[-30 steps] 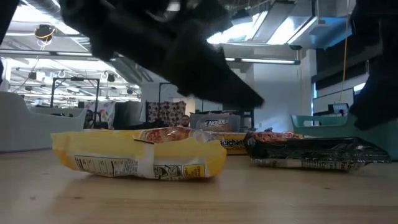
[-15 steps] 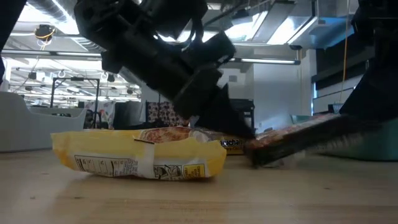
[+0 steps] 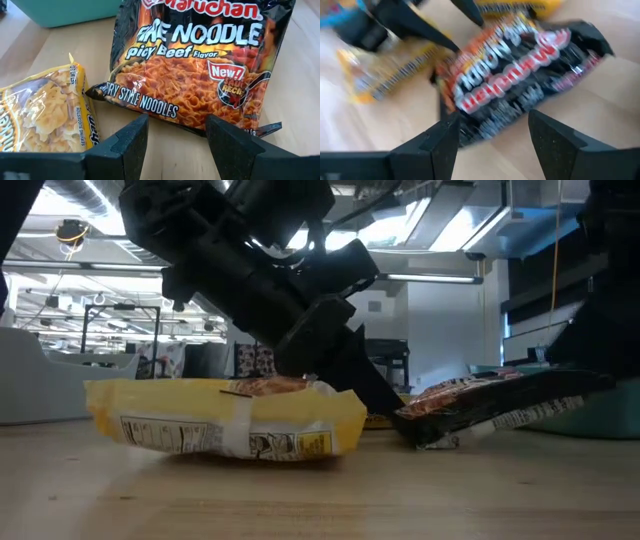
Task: Sort Maruchan noodles
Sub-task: Put the black noodle pack into the black bin
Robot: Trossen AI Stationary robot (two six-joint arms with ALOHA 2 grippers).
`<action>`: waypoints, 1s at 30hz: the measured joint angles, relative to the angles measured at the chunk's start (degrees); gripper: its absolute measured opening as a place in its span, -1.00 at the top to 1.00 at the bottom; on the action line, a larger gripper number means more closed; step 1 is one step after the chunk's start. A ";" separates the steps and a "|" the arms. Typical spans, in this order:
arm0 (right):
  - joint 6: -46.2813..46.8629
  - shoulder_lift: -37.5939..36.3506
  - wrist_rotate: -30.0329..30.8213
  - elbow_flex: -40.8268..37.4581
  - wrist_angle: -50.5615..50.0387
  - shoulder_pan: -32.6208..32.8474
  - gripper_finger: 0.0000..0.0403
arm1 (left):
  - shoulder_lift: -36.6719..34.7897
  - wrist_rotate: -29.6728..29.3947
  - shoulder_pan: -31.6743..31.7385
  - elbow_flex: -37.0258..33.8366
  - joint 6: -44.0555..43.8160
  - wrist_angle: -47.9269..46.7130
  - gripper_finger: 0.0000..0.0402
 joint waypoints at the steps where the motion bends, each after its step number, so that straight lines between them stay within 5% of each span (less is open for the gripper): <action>1: 0.02 0.00 1.14 0.00 0.76 -0.45 -0.09 | 0.00 -0.01 0.00 0.00 0.01 0.00 0.04; 15: -0.80 -0.02 -0.66 -7.58 14.39 -3.05 -0.10 | -0.04 -0.17 -0.02 -0.07 0.04 0.53 0.04; 22: -12.06 -0.02 -3.23 -4.24 14.87 -2.98 -0.10 | -2.85 -0.56 -1.81 0.17 0.20 -1.56 0.04; 30: -18.10 -3.72 -5.70 -0.90 0.83 -2.52 -0.10 | -5.98 -1.77 -3.19 0.59 0.46 -1.12 0.04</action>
